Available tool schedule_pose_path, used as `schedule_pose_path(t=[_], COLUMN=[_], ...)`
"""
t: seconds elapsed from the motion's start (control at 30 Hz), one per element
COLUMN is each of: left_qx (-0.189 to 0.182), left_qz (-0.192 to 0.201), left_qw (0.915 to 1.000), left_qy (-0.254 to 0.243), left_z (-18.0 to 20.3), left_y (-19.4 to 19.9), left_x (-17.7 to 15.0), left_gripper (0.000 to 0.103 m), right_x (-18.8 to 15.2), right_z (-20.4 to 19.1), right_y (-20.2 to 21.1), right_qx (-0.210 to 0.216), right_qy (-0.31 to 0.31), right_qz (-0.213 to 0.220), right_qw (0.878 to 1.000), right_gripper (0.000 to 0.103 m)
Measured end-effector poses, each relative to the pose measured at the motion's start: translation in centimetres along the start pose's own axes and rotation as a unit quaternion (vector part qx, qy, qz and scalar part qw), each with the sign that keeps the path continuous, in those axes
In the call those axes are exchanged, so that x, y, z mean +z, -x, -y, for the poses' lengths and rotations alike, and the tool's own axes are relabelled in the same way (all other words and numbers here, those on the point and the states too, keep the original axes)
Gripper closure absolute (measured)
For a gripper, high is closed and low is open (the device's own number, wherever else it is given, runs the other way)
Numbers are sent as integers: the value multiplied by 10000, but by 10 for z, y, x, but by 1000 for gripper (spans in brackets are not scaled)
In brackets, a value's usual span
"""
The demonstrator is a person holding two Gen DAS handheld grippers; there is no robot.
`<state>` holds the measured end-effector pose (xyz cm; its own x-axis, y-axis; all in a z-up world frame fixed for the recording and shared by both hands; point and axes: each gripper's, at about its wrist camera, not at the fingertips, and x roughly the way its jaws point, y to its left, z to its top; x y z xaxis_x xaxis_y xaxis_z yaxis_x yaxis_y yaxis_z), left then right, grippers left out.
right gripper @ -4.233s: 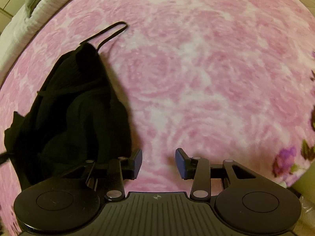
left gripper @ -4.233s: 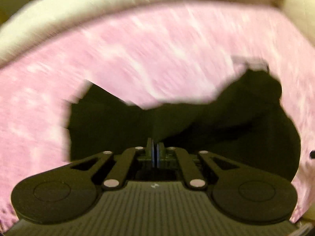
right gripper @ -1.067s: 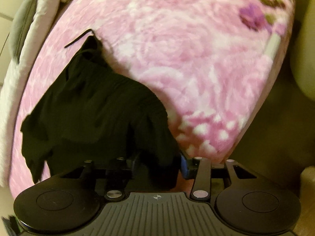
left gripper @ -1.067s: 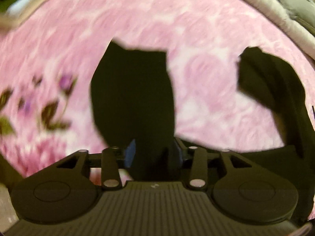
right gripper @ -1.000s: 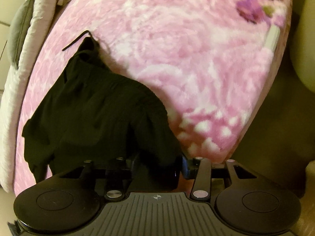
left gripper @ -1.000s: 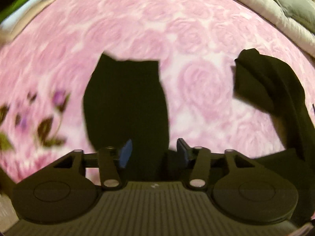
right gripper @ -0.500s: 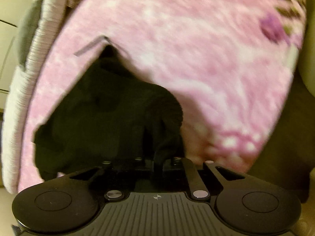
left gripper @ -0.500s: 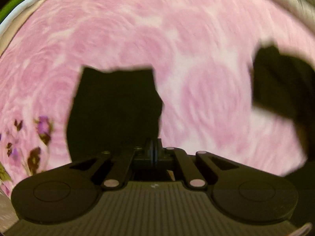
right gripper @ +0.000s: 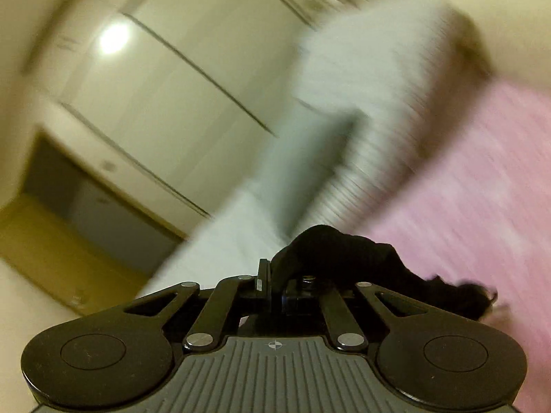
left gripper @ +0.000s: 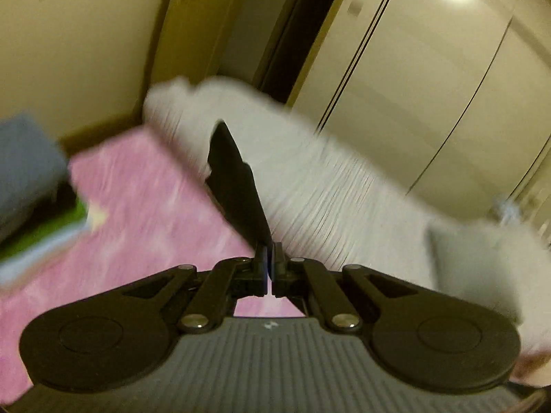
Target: Fold clothes
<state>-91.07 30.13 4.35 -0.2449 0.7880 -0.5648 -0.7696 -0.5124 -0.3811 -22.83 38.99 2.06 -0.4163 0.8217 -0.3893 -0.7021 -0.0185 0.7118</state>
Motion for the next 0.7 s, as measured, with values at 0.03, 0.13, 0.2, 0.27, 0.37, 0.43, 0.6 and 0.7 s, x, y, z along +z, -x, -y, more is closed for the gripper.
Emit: schedule_pose_path(t=[0.03,0.13,0.2,0.27,0.37,0.43,0.6,0.7], left_qx=[-121,-324,-303,-195,156,622,2202,2388], left_qz=[174,336,30,-378,-1176,-1911,-3441,-3328], left_qw=[9998,9989,9995,9990,9928,9795,9127,9123], left_qy=[53,100,130,164,171,124,-100,-11], left_z=[2,-2,-18,-37,-69,-90,-141,-148], left_y=[13,44,50,51,44,28,1,24], left_x=[9,2,-32,-78,-168,-240,-365,-381], left_gripper=[103,103,103,103,103,101,97,95], right_x=[4,3,-1,-23,-72,-115,-221,-253], right_z=[-7,-3,4,40,111,165,301,336], right_y=[5,22,33,46,69,83,113,147], right_qx=[98,182,163,-159,-802,-1475,-3428,-3739], right_qy=[74,172,219,158,-225,-522,-1609,-2030], right_qz=[58,39,-16,-247,-632,-976,-2064,-2108], right_qw=[9999,9997,9996,9994,9945,9828,9022,8801], right_gripper=[100,100,100,100,100,99,87,76])
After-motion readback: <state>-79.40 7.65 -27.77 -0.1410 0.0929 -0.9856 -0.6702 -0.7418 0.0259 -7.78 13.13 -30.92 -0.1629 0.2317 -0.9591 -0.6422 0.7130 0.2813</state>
